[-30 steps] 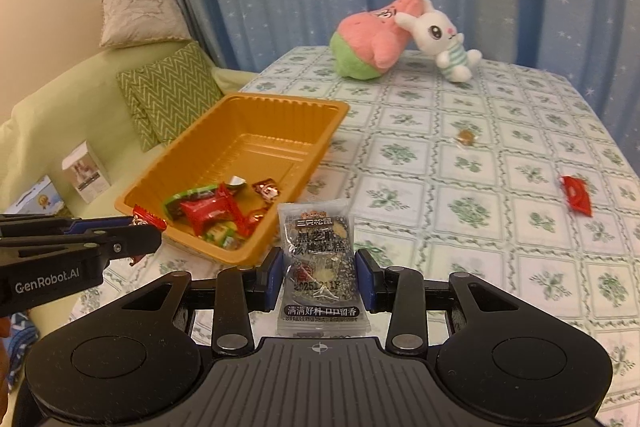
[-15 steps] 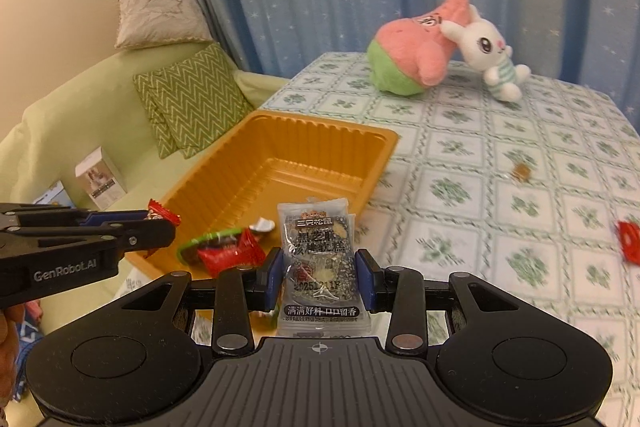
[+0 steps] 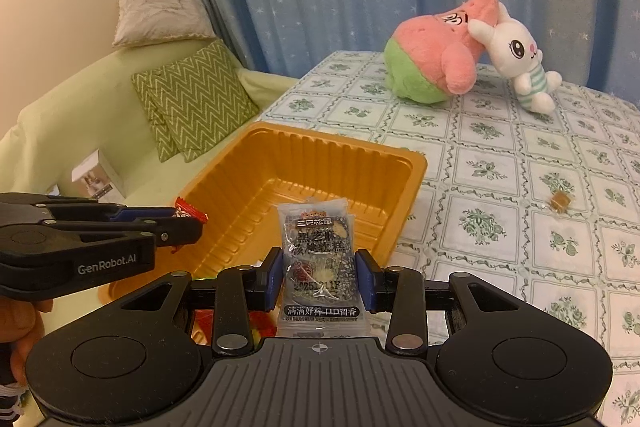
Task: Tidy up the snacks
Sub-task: 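Open both tools to drop the small red candy and clear packet into the tray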
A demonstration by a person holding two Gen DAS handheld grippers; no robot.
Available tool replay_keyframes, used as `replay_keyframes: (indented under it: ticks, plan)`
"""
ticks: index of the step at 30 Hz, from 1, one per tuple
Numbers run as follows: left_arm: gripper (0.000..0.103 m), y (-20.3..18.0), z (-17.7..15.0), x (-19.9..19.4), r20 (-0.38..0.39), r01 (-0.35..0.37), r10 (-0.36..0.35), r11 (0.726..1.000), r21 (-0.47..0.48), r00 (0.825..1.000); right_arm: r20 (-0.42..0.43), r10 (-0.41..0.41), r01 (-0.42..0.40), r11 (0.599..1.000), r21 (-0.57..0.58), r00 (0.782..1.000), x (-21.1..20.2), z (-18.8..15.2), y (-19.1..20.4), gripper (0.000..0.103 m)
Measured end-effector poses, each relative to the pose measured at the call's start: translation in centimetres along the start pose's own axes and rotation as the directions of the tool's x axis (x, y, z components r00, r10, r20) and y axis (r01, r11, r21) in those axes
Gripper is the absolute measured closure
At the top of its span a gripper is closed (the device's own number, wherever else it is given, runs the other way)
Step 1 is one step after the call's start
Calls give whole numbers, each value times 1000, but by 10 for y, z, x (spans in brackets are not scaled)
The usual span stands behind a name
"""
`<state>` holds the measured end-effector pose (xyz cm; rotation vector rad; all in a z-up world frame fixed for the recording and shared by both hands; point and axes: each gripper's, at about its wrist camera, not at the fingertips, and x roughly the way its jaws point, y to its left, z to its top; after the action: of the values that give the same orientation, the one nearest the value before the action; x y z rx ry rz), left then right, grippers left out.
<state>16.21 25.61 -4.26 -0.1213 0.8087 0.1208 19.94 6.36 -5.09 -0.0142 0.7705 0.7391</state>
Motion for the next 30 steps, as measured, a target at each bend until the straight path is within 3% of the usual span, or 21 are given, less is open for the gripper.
replay_keyframes:
  ticks: [4,18,21,23,26,30]
  plan:
    - [76,7,-2,12,-20,8,-9,1000,-19,1000,-10,0,0,1000,11,1000,7,0,-3,64]
    - [73,10,-23,-12,3,-23,23,1000,0,1000,-16,35,-34,998,60,999,17,3,-3,64]
    - [70,11,-26,-16,5,-33,33,999,-9,999,5,75,-75,992,97,997,19,7,-3,64]
    - [63,12,-29,-20,5,-43,43,999,-16,999,14,125,-126,984,129,992,20,9,-6,63]
    - [59,12,-34,-26,9,-46,46,999,-29,999,39,132,-136,982,129,991,13,7,-8,35]
    - [55,8,-40,-37,18,-48,49,998,-47,999,44,102,-108,982,153,994,-5,0,-19,35]
